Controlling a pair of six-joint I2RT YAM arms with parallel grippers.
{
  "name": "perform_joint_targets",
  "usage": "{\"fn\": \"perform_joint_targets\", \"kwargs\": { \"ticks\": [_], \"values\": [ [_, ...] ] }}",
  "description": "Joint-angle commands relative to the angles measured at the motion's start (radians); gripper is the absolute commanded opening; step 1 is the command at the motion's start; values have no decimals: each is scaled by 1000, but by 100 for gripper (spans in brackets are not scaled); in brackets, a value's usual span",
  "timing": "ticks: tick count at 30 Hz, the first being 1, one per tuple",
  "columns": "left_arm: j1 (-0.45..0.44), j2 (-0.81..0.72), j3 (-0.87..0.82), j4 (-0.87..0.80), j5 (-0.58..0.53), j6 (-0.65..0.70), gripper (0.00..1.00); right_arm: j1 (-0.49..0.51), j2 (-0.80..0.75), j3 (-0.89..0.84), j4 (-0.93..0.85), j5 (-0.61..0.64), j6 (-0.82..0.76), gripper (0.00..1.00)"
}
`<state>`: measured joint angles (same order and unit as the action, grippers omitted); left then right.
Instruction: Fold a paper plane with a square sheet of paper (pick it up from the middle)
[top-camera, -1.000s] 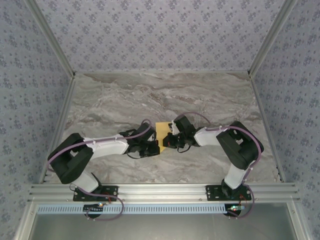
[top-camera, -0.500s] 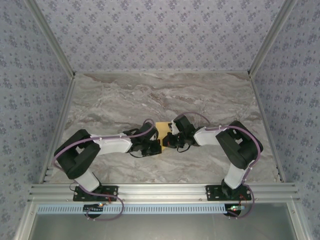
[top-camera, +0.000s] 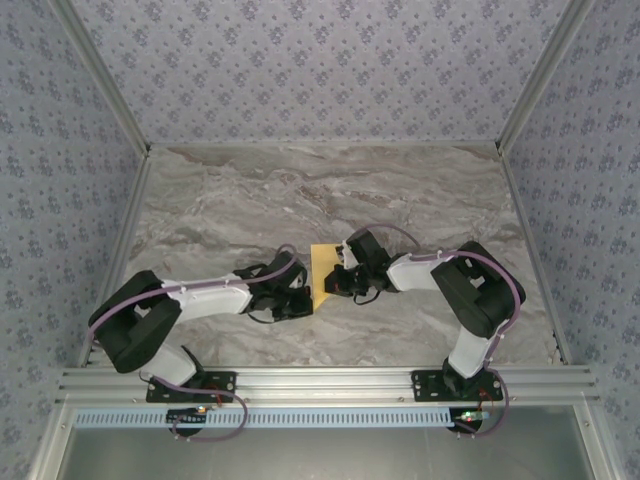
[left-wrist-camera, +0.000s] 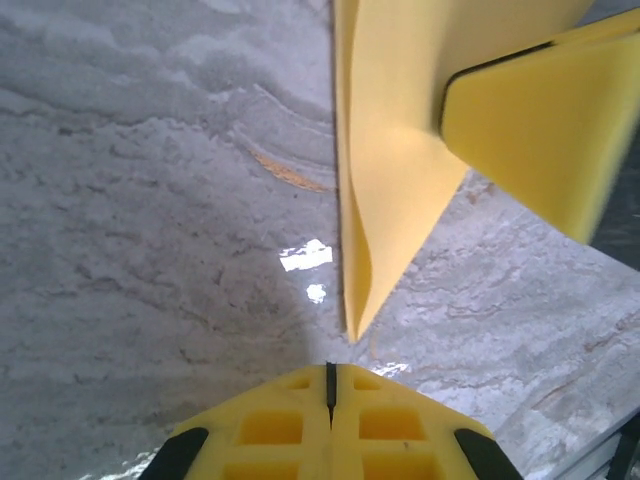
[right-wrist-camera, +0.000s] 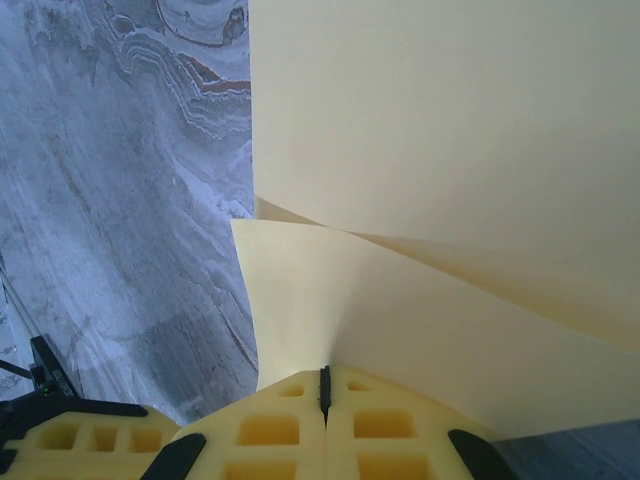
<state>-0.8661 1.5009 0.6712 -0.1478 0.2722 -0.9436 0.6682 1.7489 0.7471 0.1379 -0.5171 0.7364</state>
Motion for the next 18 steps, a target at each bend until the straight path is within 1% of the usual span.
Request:
{"fn": "perform_joint_targets", "kwargs": {
  "ticks": [1,4,8,18],
  "values": [
    [4,-16,61,13,-19,8,0,1,63,-18,-110,78,2,0],
    [4,28,83,48,-26,-1,0,1,64,-12,-106,74,5,0],
    [4,79,109,45,-53,9,0,1,62,-12,-100,68,9,0],
    [6,135,92,65,-58,0,0,2,57,-12,-87,59,9,0]
  ]
}}
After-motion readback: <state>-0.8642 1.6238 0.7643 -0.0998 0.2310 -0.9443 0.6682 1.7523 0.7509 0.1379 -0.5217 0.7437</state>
